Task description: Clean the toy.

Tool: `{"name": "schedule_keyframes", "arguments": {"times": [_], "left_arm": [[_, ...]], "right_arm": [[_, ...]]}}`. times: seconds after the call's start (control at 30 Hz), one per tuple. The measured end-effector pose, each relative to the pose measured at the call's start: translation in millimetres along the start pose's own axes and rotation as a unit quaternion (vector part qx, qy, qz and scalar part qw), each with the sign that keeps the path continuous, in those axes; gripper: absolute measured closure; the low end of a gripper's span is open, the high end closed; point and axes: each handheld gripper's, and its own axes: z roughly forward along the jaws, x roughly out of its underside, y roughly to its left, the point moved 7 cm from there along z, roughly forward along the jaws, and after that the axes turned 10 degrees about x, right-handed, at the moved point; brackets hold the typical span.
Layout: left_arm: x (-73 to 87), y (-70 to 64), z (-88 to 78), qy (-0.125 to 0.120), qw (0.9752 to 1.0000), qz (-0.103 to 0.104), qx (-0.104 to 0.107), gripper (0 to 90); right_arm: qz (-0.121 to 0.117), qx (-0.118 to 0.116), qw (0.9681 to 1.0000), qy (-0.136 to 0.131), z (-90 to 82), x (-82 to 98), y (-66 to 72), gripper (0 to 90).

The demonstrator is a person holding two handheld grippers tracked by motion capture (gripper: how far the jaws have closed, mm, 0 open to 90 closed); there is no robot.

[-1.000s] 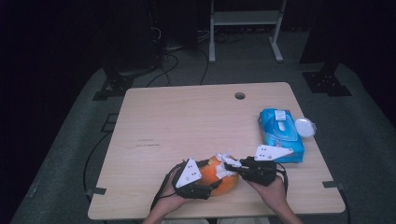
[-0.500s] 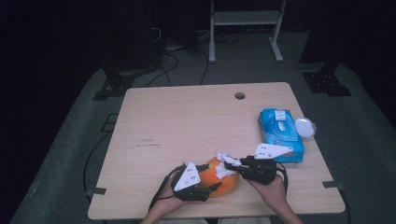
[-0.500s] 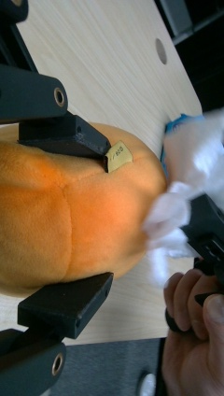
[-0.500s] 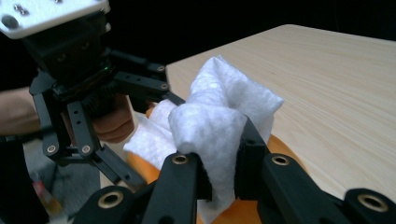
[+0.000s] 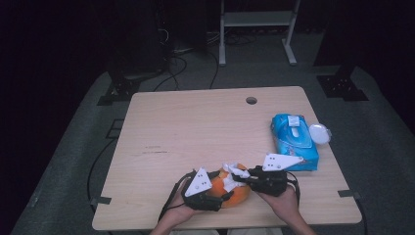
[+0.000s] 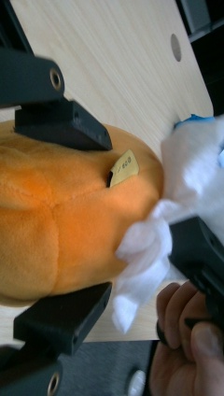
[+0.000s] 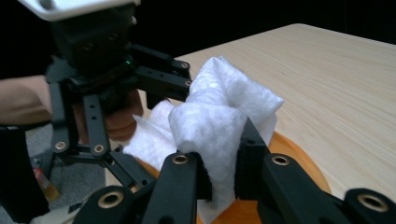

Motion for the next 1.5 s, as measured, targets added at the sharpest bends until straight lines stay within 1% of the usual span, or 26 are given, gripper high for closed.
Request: {"name": "schedule_keyframes", "arguments": {"times": [0.03,0.13,0.17,0.23,0.3,0.37,0.47,0.53,0.6,0.67,0.73,0.8,0.87,0.93,0.97,1.0,1.07,1.13,1.2,1.23,1.3,1.33,1.37,1.4,1.47,1.5], "left_arm": [[0.3,-0.7,-0.1,0.003,1.0000,0.004,0.001,31.3],[-0.2,-5.1,1.4,0.008,0.9998,0.018,0.004,31.5],[-0.3,-6.1,1.9,0.010,0.9997,0.022,0.005,31.5],[0.2,-7.5,2.3,0.011,0.9994,0.030,0.011,31.6],[0.9,-7.7,1.8,0.013,0.9991,0.037,0.014,32.2],[1.8,-6.0,-0.5,0.015,0.9990,0.038,0.015,32.9],[4.6,-1.2,-4.8,0.014,0.9994,0.028,0.017,33.3],[6.2,1.6,-7.3,0.010,0.9996,0.019,0.020,33.4],[7.6,3.2,-9.3,0.008,0.9996,0.017,0.022,33.3],[8.6,3.9,-10.9,0.009,0.9995,0.020,0.022,33.3],[9.6,5.6,-12.6,0.006,0.9996,0.013,0.023,33.3],[10.7,7.4,-14.3,0.005,0.9996,0.012,0.024,33.2],[11.2,8.4,-15.1,0.004,0.9997,0.006,0.023,33.1],[11.5,8.6,-15.5,0.003,0.9997,0.005,0.024,33.0],[11.2,8.4,-15.2,0.004,0.9997,0.007,0.025,33.0],[11.1,8.0,-15.0,0.005,0.9996,0.010,0.025,32.9],[11.0,7.7,-14.9,0.005,0.9995,0.014,0.027,32.8],[11.2,7.5,-14.2,0.002,0.9995,0.011,0.028,32.9],[11.0,7.6,-14.5,0.004,0.9995,0.014,0.028,32.8],[11.0,7.7,-14.7,0.004,0.9995,0.013,0.027,32.8],[10.5,7.1,-14.2,0.004,0.9995,0.015,0.027,32.8],[9.8,5.5,-13.5,0.004,0.9994,0.020,0.028,32.7],[9.2,4.0,-12.9,0.006,0.9992,0.028,0.029,32.7],[8.4,2.5,-11.7,0.005,0.9990,0.033,0.029,32.6],[7.8,-1.4,-8.7,0.005,0.9985,0.044,0.032,32.6],[7.6,-3.5,-6.8,0.004,0.9982,0.048,0.035,32.6]], "right_arm": [[0.010,0.003,0.9999,0.001,-0.9,1.3,-4.9,79.8],[0.026,0.035,0.9990,0.008,-5.2,7.2,-23.4,79.8],[0.035,0.038,0.9986,0.006,-6.9,7.4,-25.8,79.8],[0.029,0.032,0.9991,0.001,-8.2,4.6,-20.0,79.7],[0.015,0.013,0.9998,-0.007,-6.4,-1.0,-6.5,79.7],[-0.006,0.018,0.9998,0.000,-3.5,-1.8,-2.0,79.8],[0.031,0.026,0.9992,0.003,-3.5,5.9,-19.3,79.8],[0.052,0.045,0.9976,0.013,-4.5,15.0,-34.1,79.8],[0.075,0.048,0.9959,0.013,-5.6,20.0,-41.3,79.8],[0.074,0.040,0.9964,0.004,-7.6,16.3,-36.6,79.8],[0.060,0.027,0.9978,-0.004,-8.6,10.5,-28.3,79.8],[0.057,0.029,0.9979,0.001,-6.2,13.0,-29.0,79.7],[0.083,0.033,0.9960,0.010,-3.3,21.4,-38.2,79.7],[0.094,0.050,0.9940,0.029,-1.1,31.8,-48.2,79.8],[0.105,0.049,0.9928,0.030,-0.9,34.9,-50.7,79.8],[0.112,0.045,0.9923,0.029,-1.5,35.2,-50.7,79.8],[0.101,0.045,0.9936,0.023,-3.8,28.7,-46.4,79.8],[0.096,0.027,0.9950,0.002,-7.9,18.2,-38.8,79.8],[0.080,0.030,0.9963,0.005,-6.9,15.9,-35.7,79.8],[0.082,0.033,0.9960,0.010,-5.0,19.3,-37.7,79.8],[0.102,0.039,0.9937,0.025,-1.6,29.8,-46.3,79.8],[0.107,0.048,0.9925,0.034,-1.0,34.3,-51.1,79.8],[0.120,0.045,0.9913,0.033,-2.0,35.5,-53.5,79.8],[0.123,0.041,0.9912,0.027,-3.8,33.3,-52.7,79.8],[0.108,0.034,0.9935,0.010,-7.3,21.7,-44.5,79.8],[0.102,0.022,0.9946,-0.003,-9.2,14.5,-38.7,79.8]]}}
